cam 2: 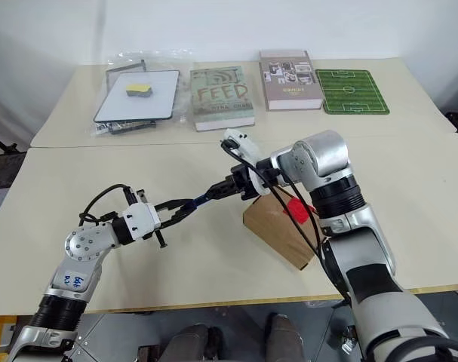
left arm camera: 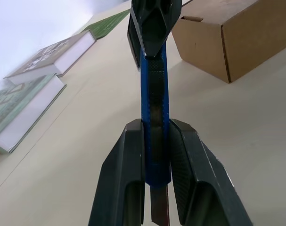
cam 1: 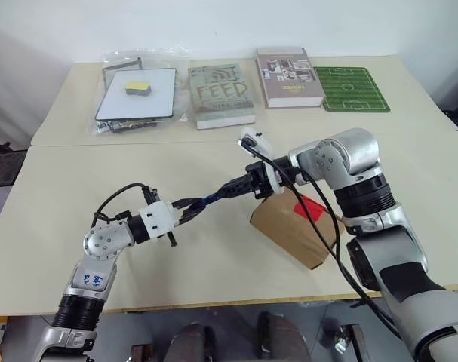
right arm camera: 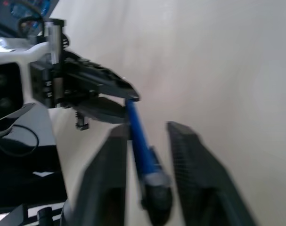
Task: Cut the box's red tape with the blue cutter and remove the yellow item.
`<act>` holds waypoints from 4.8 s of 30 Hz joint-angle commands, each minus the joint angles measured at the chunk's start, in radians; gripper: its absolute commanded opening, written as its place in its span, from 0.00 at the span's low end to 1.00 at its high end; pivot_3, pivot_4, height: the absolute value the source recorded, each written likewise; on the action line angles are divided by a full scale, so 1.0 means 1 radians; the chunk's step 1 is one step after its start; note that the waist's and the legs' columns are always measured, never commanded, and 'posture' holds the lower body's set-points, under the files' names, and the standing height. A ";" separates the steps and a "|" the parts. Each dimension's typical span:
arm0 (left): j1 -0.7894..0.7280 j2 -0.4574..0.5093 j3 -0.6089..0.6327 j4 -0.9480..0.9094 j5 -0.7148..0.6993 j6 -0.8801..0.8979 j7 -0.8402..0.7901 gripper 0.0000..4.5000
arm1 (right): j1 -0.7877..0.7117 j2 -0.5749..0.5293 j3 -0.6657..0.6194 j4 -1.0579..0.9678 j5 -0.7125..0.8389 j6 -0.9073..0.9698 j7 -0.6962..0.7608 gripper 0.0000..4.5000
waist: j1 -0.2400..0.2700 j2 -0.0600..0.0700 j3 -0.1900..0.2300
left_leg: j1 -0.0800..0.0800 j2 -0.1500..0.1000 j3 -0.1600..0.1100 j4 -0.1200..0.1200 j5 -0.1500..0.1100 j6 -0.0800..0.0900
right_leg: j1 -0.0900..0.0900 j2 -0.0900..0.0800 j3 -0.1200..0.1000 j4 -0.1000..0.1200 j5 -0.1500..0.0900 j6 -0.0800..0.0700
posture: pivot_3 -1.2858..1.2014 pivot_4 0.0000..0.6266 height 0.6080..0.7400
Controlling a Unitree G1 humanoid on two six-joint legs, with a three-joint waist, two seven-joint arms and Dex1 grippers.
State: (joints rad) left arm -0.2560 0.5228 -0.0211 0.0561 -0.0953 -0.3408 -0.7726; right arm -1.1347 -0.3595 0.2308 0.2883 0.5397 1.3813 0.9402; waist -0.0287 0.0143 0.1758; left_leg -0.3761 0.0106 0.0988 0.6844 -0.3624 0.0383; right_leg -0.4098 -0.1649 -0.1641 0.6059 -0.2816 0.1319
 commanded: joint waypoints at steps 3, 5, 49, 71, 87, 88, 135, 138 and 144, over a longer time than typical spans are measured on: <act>0.003 -0.015 0.014 -0.041 -0.044 0.023 0.011 0.10 | 0.012 -0.042 -0.005 -0.064 0.015 0.003 0.004 0.04 | 0.001 0.000 0.000 | 0.000 0.000 0.000 0.000 0.000 0.000 | 0.000 0.000 0.000 0.000 0.000 0.000 | 0.52 0.24 1.00; 0.004 -0.014 0.017 -0.046 -0.060 0.077 0.003 0.10 | 0.016 -0.051 -0.012 -0.085 0.028 0.012 0.005 0.04 | 0.000 0.000 0.000 | 0.000 0.000 0.000 0.000 0.000 0.000 | 0.000 0.000 0.000 0.000 0.000 0.000 | 0.52 0.24 1.00; -0.414 -0.272 -0.320 -0.353 -0.511 1.382 0.341 0.01 | 0.378 -0.586 -0.579 -0.685 0.214 0.131 -0.208 0.04 | 0.053 -0.009 0.005 | -0.004 -0.001 0.002 0.015 0.001 0.001 | 0.003 0.002 0.008 -0.003 0.001 0.001 | 0.52 0.24 1.00; -0.486 -0.302 -0.327 -0.233 -0.427 1.375 0.224 0.01 | 0.531 -0.622 -0.644 -0.771 0.254 0.171 -0.290 0.04 | 0.057 -0.009 0.005 | -0.008 -0.001 -0.001 0.016 0.002 0.002 | 0.003 0.002 0.007 -0.004 0.001 0.001 | 0.52 0.24 1.00; -0.563 -0.324 -0.393 -0.163 -0.337 1.437 0.233 0.01 | 0.562 -0.742 -0.557 -0.782 0.270 0.154 -0.269 0.04 | 0.063 -0.009 0.005 | -0.009 -0.003 -0.002 0.018 0.003 0.003 | 0.003 0.001 0.007 -0.004 0.001 0.001 | 0.52 0.24 1.00; -0.567 -0.330 -0.394 -0.159 -0.332 1.445 0.239 0.01 | 0.559 -0.751 -0.552 -0.782 0.272 0.156 -0.267 0.04 | 0.065 -0.009 0.005 | -0.009 -0.003 -0.002 0.019 0.003 0.003 | 0.003 0.001 0.007 -0.004 0.001 0.001 | 0.52 0.24 1.00; -0.695 -0.371 -0.664 0.019 -0.136 1.502 0.262 0.01 | 0.438 -0.999 -0.309 -0.714 0.468 0.233 -0.234 0.04 | 0.079 -0.016 0.000 | 0.006 0.003 -0.005 0.021 0.002 0.002 | 0.023 -0.001 0.005 -0.015 0.005 -0.001 | 0.52 0.24 1.00; -0.691 -0.383 -0.660 0.035 -0.127 1.551 0.277 0.01 | 0.448 -1.042 -0.303 -0.704 0.550 0.233 -0.274 0.04 | 0.083 -0.016 0.000 | 0.005 0.003 -0.007 0.020 0.002 0.002 | 0.024 -0.001 0.006 -0.015 0.005 -0.001 | 0.52 0.24 1.00; -0.685 -0.398 -0.641 0.050 -0.113 1.559 0.294 0.01 | 0.551 -1.136 -0.347 -0.701 0.725 0.233 -0.351 0.04 | 0.085 -0.016 0.000 | 0.006 0.003 -0.012 0.020 0.001 0.002 | 0.030 -0.002 0.006 -0.019 0.005 -0.001 | 0.52 0.24 1.00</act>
State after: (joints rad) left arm -0.9931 0.1081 -0.6018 -0.0110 -0.2671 1.1345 -0.5132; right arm -0.6107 -1.4687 -0.1084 -0.4008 1.1681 1.5914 0.5884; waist 0.0560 -0.0020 0.1756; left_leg -0.3700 0.0140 0.0864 0.7046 -0.3618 0.0400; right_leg -0.3789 -0.1670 -0.1591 0.5860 -0.2768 0.1313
